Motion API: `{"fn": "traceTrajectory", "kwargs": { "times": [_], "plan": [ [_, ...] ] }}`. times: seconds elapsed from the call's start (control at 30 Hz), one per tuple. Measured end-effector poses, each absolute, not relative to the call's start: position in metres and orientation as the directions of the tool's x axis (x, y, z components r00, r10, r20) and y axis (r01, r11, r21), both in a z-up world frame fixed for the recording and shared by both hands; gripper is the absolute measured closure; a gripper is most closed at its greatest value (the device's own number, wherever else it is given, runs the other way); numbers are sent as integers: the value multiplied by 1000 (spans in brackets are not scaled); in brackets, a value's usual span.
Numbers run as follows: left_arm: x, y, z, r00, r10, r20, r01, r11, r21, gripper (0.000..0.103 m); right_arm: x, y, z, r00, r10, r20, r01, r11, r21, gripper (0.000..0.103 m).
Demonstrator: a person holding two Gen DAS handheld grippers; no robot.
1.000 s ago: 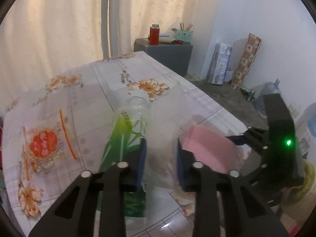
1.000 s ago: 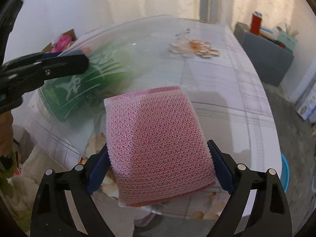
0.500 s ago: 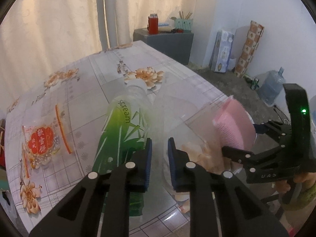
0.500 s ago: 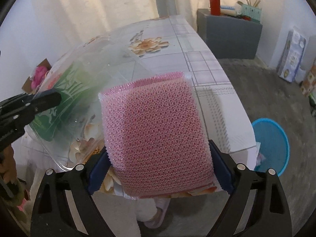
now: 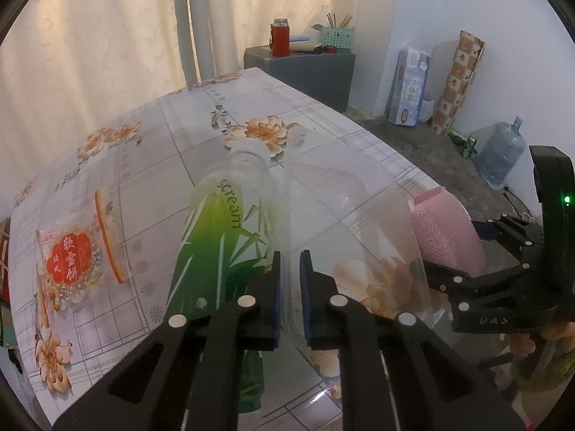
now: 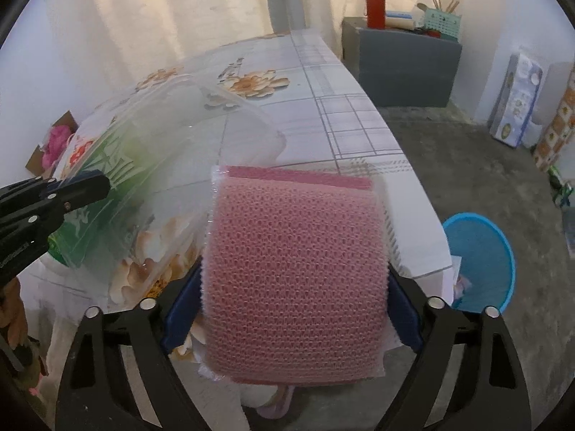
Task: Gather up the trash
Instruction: 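Grasp the clear plastic container rim with the left tool while the right holds the sponge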
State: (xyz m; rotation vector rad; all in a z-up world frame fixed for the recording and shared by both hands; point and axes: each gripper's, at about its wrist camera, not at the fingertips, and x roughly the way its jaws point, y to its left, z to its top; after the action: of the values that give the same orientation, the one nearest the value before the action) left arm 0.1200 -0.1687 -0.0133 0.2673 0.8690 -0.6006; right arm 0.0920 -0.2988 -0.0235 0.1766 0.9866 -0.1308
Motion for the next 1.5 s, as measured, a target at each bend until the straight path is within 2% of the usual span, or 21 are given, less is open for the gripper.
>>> {"fn": "traceTrajectory", "kwargs": {
  "times": [0.57, 1.2, 1.5],
  "plan": [
    [116, -158, -4, 500, -436, -748, 584, 808, -81, 98, 80, -311, -10, 575, -16, -818, 258, 952, 163, 26],
    [106, -135, 30, 507, -551, -663, 583, 786, -207, 98, 67, -309, 5, 597, -24, -802, 290, 938, 188, 26],
    [102, -133, 34, 513, -558, -652, 584, 783, -211, 98, 63, -308, 10, 608, -27, -793, 295, 935, 195, 26]
  ]
}}
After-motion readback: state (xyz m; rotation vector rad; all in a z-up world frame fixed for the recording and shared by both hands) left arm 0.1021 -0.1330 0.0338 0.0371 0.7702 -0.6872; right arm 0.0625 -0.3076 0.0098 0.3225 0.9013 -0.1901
